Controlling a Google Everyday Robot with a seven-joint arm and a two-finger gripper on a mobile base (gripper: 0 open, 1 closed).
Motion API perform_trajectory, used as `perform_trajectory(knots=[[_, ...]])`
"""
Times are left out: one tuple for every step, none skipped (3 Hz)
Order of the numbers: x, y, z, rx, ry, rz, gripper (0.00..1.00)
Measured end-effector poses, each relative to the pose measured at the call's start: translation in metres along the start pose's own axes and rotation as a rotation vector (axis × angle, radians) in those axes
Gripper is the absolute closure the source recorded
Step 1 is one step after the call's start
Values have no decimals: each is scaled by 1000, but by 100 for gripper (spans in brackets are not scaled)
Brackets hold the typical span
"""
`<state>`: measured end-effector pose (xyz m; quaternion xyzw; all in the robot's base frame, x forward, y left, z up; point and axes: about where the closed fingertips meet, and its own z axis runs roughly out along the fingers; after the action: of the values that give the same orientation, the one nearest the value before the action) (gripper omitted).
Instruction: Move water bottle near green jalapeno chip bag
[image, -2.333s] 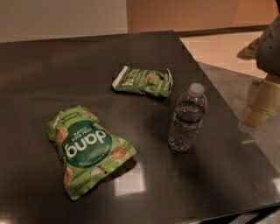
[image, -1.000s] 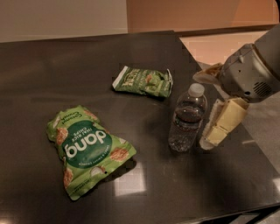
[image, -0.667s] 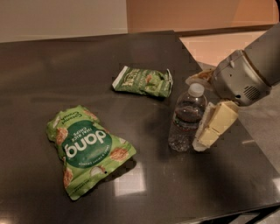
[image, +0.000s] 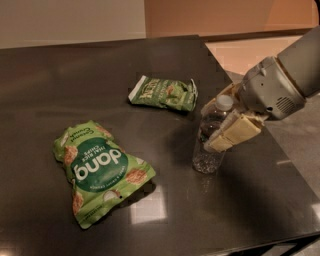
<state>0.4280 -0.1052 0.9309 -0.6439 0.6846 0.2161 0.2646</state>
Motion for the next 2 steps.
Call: perform_trajectory(knots=[[-6, -3, -3, 10, -14, -8, 64], [-16, -14, -2, 25, -28, -20, 87]])
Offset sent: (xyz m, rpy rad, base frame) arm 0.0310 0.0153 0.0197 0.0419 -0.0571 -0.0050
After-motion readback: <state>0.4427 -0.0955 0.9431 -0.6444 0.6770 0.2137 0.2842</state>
